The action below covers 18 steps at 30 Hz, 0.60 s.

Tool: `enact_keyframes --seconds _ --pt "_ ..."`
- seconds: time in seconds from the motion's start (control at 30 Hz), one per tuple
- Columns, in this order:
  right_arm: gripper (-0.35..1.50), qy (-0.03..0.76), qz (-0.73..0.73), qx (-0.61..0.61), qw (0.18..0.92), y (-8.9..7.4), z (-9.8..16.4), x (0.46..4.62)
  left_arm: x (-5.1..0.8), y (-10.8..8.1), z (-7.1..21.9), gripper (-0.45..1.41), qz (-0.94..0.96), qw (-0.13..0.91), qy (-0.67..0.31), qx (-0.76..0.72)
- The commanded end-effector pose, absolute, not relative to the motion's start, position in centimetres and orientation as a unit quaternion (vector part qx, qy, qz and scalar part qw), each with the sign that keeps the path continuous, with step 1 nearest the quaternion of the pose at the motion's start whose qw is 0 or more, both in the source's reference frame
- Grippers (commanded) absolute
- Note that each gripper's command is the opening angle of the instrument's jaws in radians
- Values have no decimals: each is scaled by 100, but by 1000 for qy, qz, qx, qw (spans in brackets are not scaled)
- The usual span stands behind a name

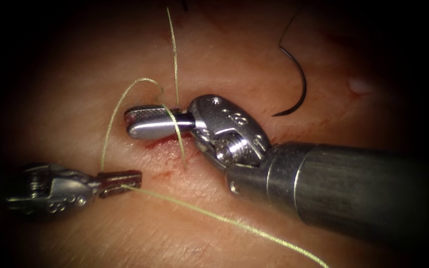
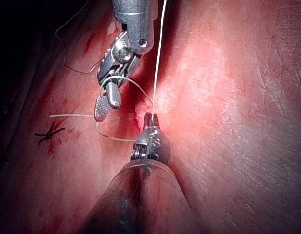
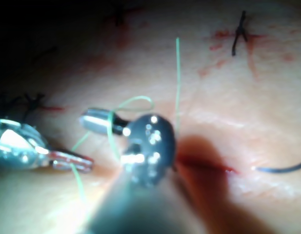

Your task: Wound Closure

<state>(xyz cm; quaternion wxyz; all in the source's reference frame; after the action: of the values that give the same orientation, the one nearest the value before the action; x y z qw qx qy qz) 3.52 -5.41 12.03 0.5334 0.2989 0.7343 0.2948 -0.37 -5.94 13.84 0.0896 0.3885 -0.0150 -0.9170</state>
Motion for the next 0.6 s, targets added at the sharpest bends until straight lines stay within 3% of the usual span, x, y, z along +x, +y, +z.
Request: enact_keyframes --seconds 0.03,0.2,0.3,0.6 --pt "91 729 298 290 543 -538 1209 358 -42 -593 1390 -45 -917 89 -16 388" --pt "131 719 328 251 560 -538 1209 366 -60 -593 1389 -45 -917 87 -14 389" --pt "141 717 342 233 561 -536 1209 373 -75 -595 1386 -45 -916 88 -10 392" --pt "138 696 382 183 580 -518 1212 381 -124 -617 1352 -45 -911 98 4 401"
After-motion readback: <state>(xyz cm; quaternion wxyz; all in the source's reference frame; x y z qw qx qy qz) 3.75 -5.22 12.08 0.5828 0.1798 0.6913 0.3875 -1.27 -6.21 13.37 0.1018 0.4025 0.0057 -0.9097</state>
